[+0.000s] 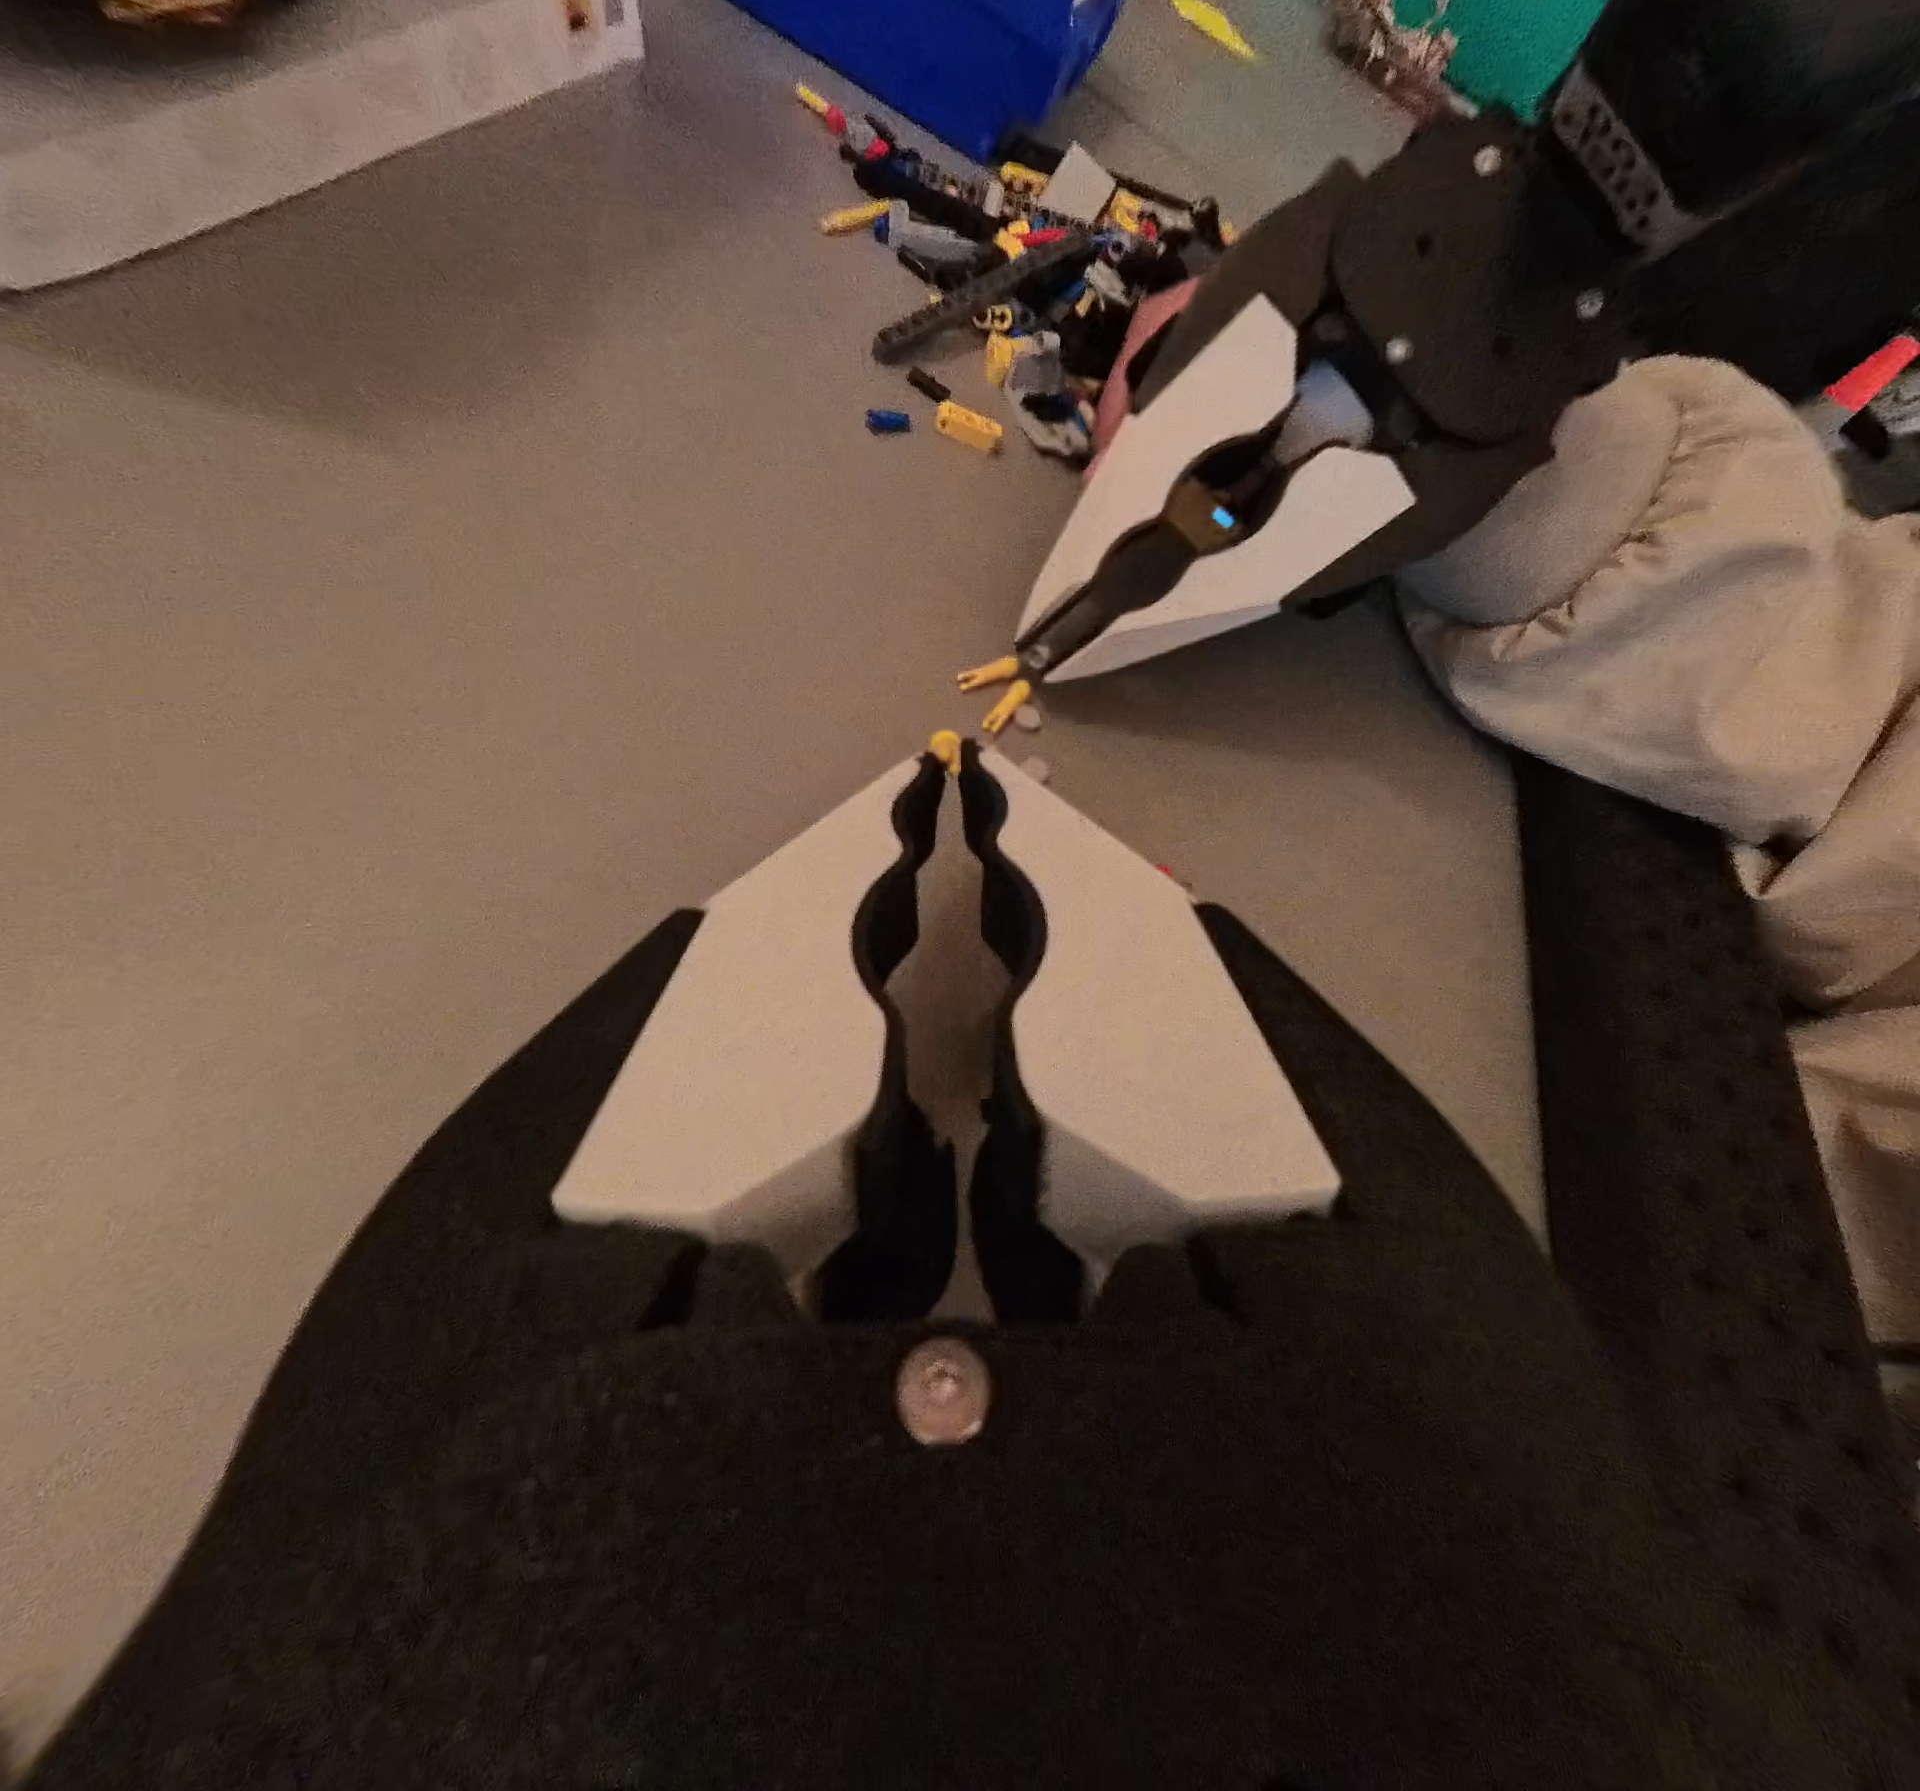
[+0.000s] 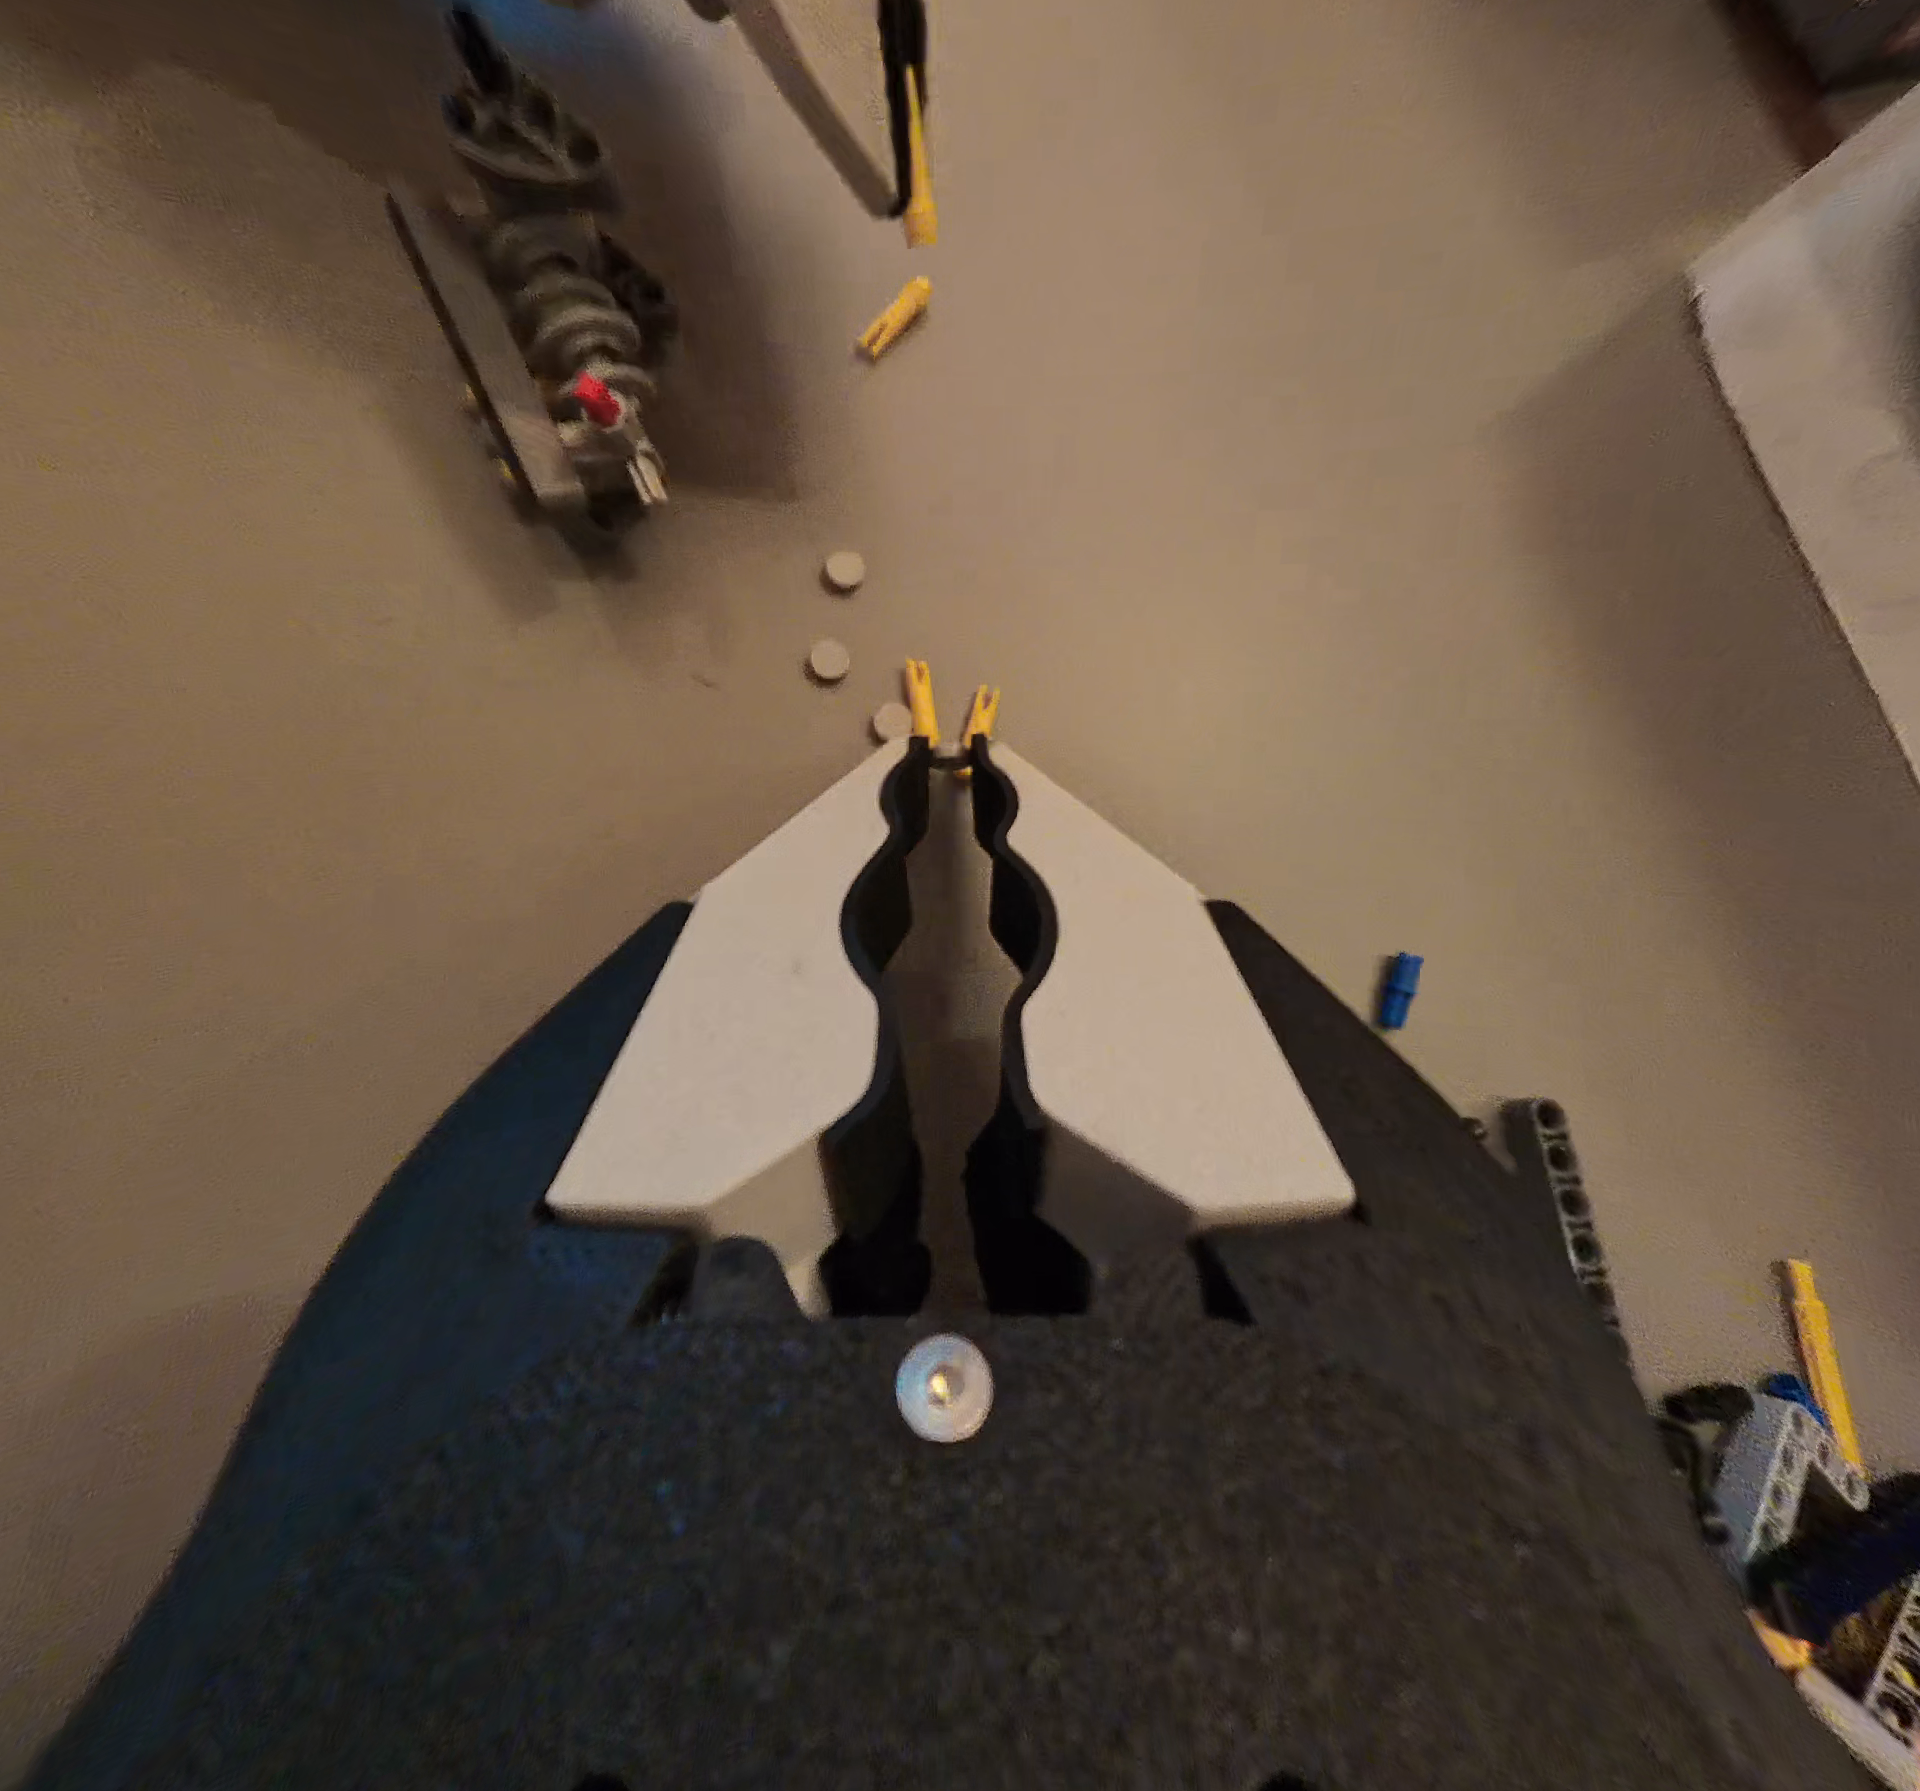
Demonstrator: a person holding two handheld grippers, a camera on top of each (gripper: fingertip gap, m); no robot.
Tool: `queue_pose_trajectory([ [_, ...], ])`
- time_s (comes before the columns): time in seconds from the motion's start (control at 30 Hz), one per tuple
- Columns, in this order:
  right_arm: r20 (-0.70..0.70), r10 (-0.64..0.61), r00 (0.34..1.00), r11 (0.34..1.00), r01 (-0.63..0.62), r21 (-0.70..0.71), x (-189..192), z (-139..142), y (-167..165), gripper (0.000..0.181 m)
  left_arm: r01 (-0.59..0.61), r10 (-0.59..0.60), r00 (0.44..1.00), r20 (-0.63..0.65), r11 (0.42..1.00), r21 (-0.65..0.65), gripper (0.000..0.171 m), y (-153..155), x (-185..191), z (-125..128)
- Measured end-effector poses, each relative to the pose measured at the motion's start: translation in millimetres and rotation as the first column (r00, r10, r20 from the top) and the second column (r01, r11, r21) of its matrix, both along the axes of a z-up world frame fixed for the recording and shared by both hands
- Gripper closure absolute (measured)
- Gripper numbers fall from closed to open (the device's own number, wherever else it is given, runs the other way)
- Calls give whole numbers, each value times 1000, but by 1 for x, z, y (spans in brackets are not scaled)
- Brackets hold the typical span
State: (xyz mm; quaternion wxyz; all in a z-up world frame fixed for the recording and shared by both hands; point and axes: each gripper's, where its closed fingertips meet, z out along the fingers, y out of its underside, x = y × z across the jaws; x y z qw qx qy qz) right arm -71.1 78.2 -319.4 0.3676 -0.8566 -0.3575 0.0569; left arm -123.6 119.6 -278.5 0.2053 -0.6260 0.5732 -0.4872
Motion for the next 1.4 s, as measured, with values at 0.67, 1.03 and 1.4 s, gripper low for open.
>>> queue_pose_trajectory([
  [0.67,8,95,995,822,-83,563,-59,86,20,171,222,-140,954,267,925,-310,168,-35,-7,58],
  [1.03,176,-160,971,838,40,544,22,88,22,177,126,-88,981,174,967,-222,139,-15,-11,44],
  [1.4,40,-540,840,841,539,38,170,27,-43,160,374,-362,918,-159,926,51,118,-48,-53,-26],
])
